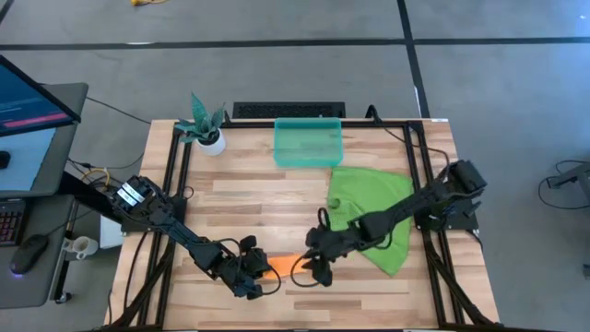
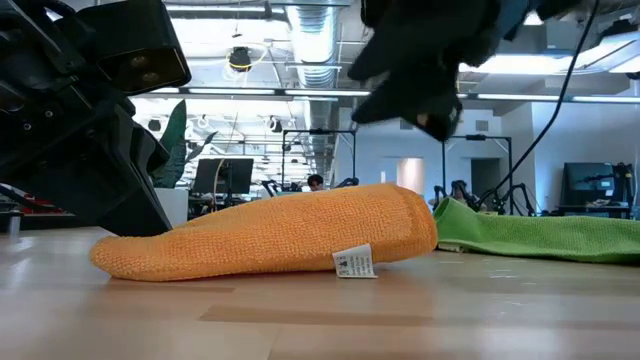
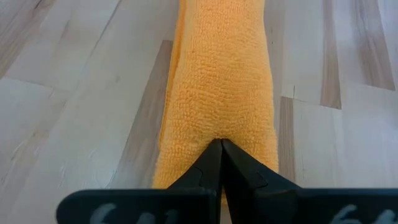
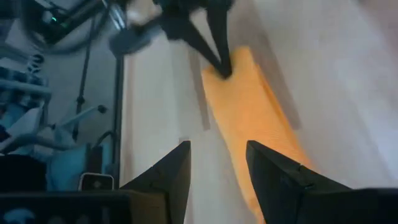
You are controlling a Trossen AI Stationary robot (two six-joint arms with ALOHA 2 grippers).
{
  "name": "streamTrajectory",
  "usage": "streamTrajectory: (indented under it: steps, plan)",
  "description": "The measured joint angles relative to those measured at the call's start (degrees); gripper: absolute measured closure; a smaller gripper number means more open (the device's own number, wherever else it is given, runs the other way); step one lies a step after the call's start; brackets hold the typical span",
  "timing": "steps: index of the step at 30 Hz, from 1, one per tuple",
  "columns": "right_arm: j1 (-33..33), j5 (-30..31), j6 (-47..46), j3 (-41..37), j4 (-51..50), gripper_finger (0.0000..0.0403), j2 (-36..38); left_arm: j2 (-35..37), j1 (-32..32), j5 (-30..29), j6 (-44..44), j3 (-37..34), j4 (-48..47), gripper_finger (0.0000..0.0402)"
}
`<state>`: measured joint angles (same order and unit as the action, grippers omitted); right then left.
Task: Roll microfiber towels into tight, uniform cylinder then place into a basket
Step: Roll the orange towel
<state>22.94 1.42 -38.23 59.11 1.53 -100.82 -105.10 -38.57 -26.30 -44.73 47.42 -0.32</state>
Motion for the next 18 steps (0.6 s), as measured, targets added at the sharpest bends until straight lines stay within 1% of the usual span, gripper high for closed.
streamTrajectory:
  steps: [2,4,9,11,13,15,18]
  plan:
    - [-0.05,-0.05,-1.75,-0.02,1.17,0.0234,-1.91,0.0,0.0,0.0,-0.02,0.0,-0.01,0.0401]
    - [-0.26,-1.53,-2.14,-0.04,2.36,0.0252,-3.25,0.0,0.0,0.0,-0.02,0.0,-0.02,0.0401]
    - [-1.35,-6.23,-4.25,-0.03,4.8,0.0328,-6.42,0.0,0.0,0.0,-0.05,0.0,-0.02,0.0401]
    - [-1.73,-6.95,-5.18,0.01,3.49,0.036,-6.49,0.0,0.0,0.0,-0.28,0.0,-0.02,0.0401]
    - [-2.07,-6.44,-5.71,0.01,1.38,0.0387,-6.49,0.0,0.0,0.0,-0.61,0.0,-0.04,0.0401]
    - [-2.3,-4.77,-6.51,0.01,-0.12,0.0394,-6.49,0.0,0.0,0.0,-0.61,0.0,-0.04,0.0401]
    - [-2.76,-4.05,-6.98,0.03,-2.96,0.0381,-6.49,0.0,0.0,0.0,-0.61,0.0,-0.04,0.0401]
